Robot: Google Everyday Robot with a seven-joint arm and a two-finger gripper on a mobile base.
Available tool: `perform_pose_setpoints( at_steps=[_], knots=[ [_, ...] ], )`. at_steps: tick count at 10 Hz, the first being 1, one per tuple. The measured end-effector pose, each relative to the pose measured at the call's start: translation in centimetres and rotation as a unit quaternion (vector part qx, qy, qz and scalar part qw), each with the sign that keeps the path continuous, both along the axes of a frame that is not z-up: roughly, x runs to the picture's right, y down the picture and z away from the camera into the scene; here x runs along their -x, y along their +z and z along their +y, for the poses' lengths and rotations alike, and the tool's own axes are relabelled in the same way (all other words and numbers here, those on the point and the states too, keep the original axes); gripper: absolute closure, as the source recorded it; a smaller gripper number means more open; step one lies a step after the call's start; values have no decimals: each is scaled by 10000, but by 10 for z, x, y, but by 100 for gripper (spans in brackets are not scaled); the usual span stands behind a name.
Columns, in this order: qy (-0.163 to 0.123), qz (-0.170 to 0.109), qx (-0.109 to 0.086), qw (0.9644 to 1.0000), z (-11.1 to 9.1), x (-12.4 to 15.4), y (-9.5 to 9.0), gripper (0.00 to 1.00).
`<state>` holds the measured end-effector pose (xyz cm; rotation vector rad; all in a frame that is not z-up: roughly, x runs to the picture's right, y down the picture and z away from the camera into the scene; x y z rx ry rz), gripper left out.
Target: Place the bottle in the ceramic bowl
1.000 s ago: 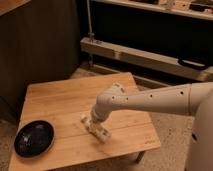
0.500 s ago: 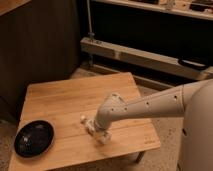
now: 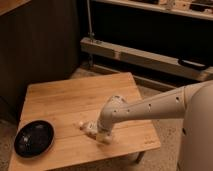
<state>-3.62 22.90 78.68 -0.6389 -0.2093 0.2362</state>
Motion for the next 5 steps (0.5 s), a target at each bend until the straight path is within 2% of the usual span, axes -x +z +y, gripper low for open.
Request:
perform_pose_setpoints(
  at_steps=[3, 5],
  knots=[
    [7, 25, 143, 9999, 18, 10, 0, 36],
    [140, -43, 208, 9997, 23, 14, -1, 53]
  ],
)
